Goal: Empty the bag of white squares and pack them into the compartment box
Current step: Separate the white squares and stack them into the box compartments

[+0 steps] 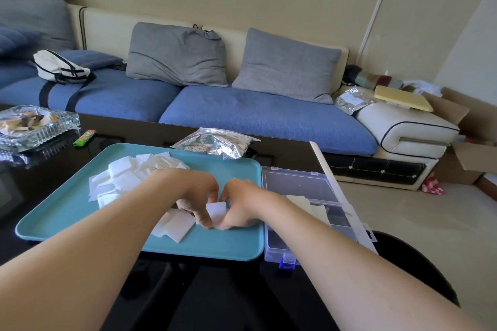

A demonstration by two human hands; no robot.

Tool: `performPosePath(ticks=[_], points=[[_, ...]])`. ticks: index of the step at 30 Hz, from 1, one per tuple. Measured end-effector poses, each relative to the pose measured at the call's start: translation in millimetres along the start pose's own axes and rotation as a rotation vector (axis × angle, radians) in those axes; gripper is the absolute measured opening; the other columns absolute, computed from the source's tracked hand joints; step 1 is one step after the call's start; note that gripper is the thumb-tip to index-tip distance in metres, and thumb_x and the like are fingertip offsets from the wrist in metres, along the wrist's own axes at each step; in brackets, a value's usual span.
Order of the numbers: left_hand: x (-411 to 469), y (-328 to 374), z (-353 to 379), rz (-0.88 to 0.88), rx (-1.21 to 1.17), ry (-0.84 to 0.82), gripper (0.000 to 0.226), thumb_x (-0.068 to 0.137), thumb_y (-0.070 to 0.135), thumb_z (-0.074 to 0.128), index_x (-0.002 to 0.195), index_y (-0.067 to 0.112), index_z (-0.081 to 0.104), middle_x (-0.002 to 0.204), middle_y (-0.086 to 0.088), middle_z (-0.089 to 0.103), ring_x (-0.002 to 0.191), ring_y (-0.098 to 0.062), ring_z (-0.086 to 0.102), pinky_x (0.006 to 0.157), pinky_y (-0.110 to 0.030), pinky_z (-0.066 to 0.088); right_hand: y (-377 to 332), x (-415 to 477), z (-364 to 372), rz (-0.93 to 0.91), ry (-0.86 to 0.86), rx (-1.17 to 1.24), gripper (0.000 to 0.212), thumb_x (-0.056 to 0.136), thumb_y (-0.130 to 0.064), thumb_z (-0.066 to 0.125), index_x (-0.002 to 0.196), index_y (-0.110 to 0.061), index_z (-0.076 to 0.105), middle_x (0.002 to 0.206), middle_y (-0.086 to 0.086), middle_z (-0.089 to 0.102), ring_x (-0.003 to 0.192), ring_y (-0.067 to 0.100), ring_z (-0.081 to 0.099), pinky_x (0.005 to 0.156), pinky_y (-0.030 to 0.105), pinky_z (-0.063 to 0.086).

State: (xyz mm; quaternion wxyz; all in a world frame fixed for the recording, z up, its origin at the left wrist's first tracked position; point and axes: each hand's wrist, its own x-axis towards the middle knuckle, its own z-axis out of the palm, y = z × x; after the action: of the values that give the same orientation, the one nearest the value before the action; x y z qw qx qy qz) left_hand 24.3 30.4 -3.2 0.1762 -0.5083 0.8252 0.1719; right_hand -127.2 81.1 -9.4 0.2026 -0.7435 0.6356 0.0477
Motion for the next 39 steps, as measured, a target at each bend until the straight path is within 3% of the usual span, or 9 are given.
performPosePath(ticks=[6,11,14,19,22,25,30,35,39], points=[[-1.3,-2.1,-6.8,0.104,-0.186,0.049,0.019,0.091,0.038,0.076,0.101,0.031,0.061,0.088,0.003,0.077,0.062,-0.007,0.065,0.061,-0.021,0.051,5.2,-1.1,-2.0,0.056,0.042,0.057,0.028,0.079,-0.030,0.082,0.084,-0.005,0.070,0.078,0.009,0.059,0.064,0.021,0.046,0.054,0.028,0.038],[2.1,-5.9,-6.6,0.068,-0.228,0.231,0.014,0.092,0.030,0.072,0.090,0.027,0.059,0.073,0.004,0.075,0.079,-0.015,0.073,0.077,-0.032,0.056,15.2,1.3,-4.5,0.027,0.225,0.198,0.022,0.086,-0.030,0.077,0.098,-0.012,0.073,0.100,0.008,0.074,0.085,0.025,0.067,0.065,0.035,0.056],[2.5,-5.6,-6.9,0.041,-0.267,0.343,0.015,0.092,0.026,0.073,0.086,0.025,0.059,0.073,0.009,0.067,0.075,-0.016,0.075,0.066,-0.027,0.049,22.7,-2.8,-10.5,0.005,0.336,0.391,0.024,0.086,-0.018,0.079,0.104,-0.026,0.065,0.090,-0.004,0.069,0.074,0.012,0.064,0.056,0.024,0.049],[2.5,-4.0,-7.8,0.088,-0.402,0.383,0.006,0.099,0.021,0.065,0.094,0.020,0.064,0.087,0.001,0.075,0.073,-0.014,0.077,0.054,-0.020,0.050,30.8,-7.6,-14.2,-0.022,0.344,0.581,0.038,0.091,-0.009,0.069,0.125,-0.025,0.067,0.079,-0.003,0.068,0.064,0.011,0.061,0.054,0.020,0.046],[0.0,-1.3,-9.7,0.161,-0.550,0.415,0.010,0.102,0.021,0.061,0.094,0.018,0.066,0.093,-0.005,0.077,0.077,-0.014,0.077,0.066,-0.034,0.061,31.5,-8.8,-14.7,-0.055,0.318,0.715,0.050,0.087,-0.008,0.064,0.132,-0.030,0.062,0.078,0.000,0.075,0.078,0.020,0.076,0.074,0.034,0.062],[-3.5,0.3,-12.7,0.193,-0.663,0.428,0.011,0.101,0.024,0.064,0.097,0.017,0.070,0.091,-0.007,0.078,0.081,-0.016,0.077,0.074,-0.038,0.063,32.2,-10.8,-14.7,-0.079,0.319,0.823,0.053,0.081,-0.006,0.072,0.127,-0.030,0.060,0.087,0.008,0.079,0.086,0.031,0.079,0.093,0.052,0.062],[-7.1,3.2,-17.7,0.213,-0.733,0.464,0.012,0.100,0.024,0.068,0.095,0.017,0.075,0.087,-0.002,0.079,0.083,-0.018,0.076,0.071,-0.034,0.064,32.0,-18.8,-18.2,-0.123,0.303,1.019,0.053,0.087,0.007,0.077,0.131,-0.016,0.057,0.109,0.016,0.073,0.082,0.030,0.080,0.085,0.049,0.065],[-7.3,3.9,-19.3,0.132,-0.938,0.510,0.015,0.101,0.024,0.066,0.096,0.010,0.070,0.088,-0.007,0.079,0.076,-0.016,0.078,0.059,-0.028,0.059,38.9,-14.6,-18.1,-0.047,0.335,1.050,0.052,0.093,0.008,0.070,0.134,-0.020,0.053,0.104,0.015,0.078,0.083,0.031,0.080,0.082,0.047,0.066],[-4.7,0.8,-20.8,0.055,-1.109,0.540,0.016,0.099,0.026,0.071,0.098,0.010,0.070,0.097,-0.008,0.076,0.075,-0.016,0.077,0.061,-0.030,0.061,41.1,-10.3,-21.9,0.094,0.635,0.917,0.028,0.103,-0.009,0.051,0.123,-0.025,0.063,0.114,0.006,0.071,0.091,0.025,0.075,0.074,0.034,0.064]])
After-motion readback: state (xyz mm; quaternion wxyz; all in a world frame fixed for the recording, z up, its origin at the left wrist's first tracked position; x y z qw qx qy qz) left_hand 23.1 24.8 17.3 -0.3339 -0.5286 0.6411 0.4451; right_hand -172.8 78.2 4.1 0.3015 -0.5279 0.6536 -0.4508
